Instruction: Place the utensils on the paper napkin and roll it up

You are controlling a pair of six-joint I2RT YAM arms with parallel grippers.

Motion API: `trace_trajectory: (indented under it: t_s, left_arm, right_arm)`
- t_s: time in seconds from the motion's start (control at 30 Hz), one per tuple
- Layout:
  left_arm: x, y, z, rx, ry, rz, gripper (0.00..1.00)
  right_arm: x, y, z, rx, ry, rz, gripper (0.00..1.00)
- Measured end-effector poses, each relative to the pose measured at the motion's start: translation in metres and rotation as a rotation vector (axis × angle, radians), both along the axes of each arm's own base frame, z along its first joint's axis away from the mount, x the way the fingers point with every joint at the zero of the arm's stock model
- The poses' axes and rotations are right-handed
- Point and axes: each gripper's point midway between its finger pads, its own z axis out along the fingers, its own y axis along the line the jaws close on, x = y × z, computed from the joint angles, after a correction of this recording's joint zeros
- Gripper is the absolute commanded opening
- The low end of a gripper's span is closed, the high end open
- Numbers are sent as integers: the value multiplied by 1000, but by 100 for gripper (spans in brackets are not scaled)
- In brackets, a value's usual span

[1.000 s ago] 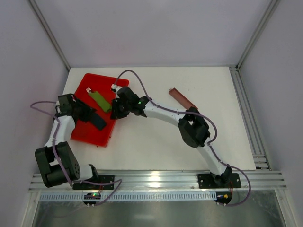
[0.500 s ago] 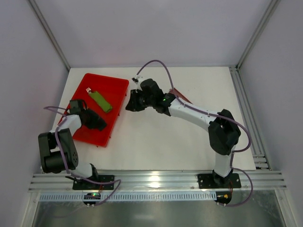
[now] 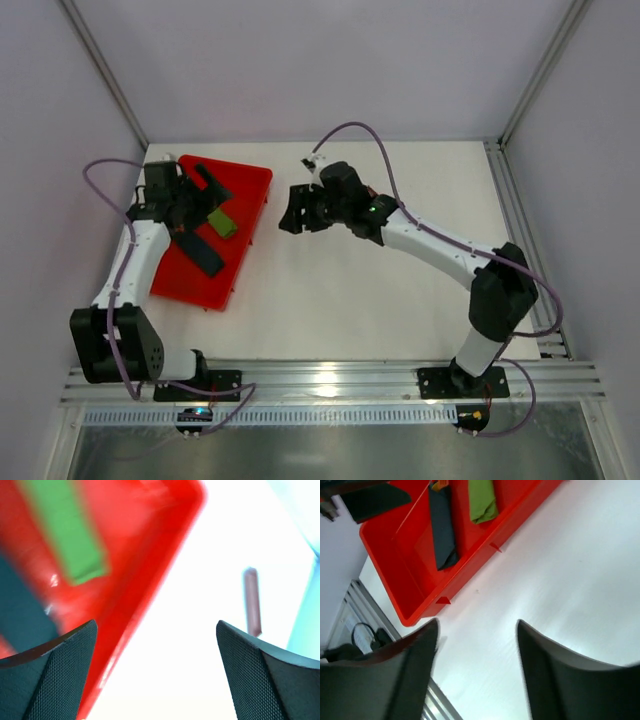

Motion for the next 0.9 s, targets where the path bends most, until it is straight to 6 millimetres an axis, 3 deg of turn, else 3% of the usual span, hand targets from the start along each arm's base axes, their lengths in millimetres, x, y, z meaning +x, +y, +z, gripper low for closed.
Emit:
trace_trajectory:
  t_s: [0.1, 0.2, 0.37, 0.43, 0.6, 0.9]
  left_arm:
    - [1, -45, 47, 33, -138, -148, 100]
    - [-25, -89, 68, 41, -221, -298, 100]
    - [-77, -133, 83, 56, -345, -493, 100]
    - [-92, -137, 89, 53, -391, -524, 100]
    - [-107, -137, 112, 35, -491, -543, 100]
    - [-114, -141, 119, 33, -524, -590, 99]
  right_arm:
    - [0, -38, 18, -15, -37, -85, 100]
    - [1, -83, 44, -21, -93, -216, 98]
    - [-8, -148, 80, -40, -175, -422, 98]
    - [-18, -175, 90, -50, -212, -497, 98]
    - [-37, -210, 99, -60, -252, -584, 98]
    - [-49, -226, 84, -61, -258, -613, 98]
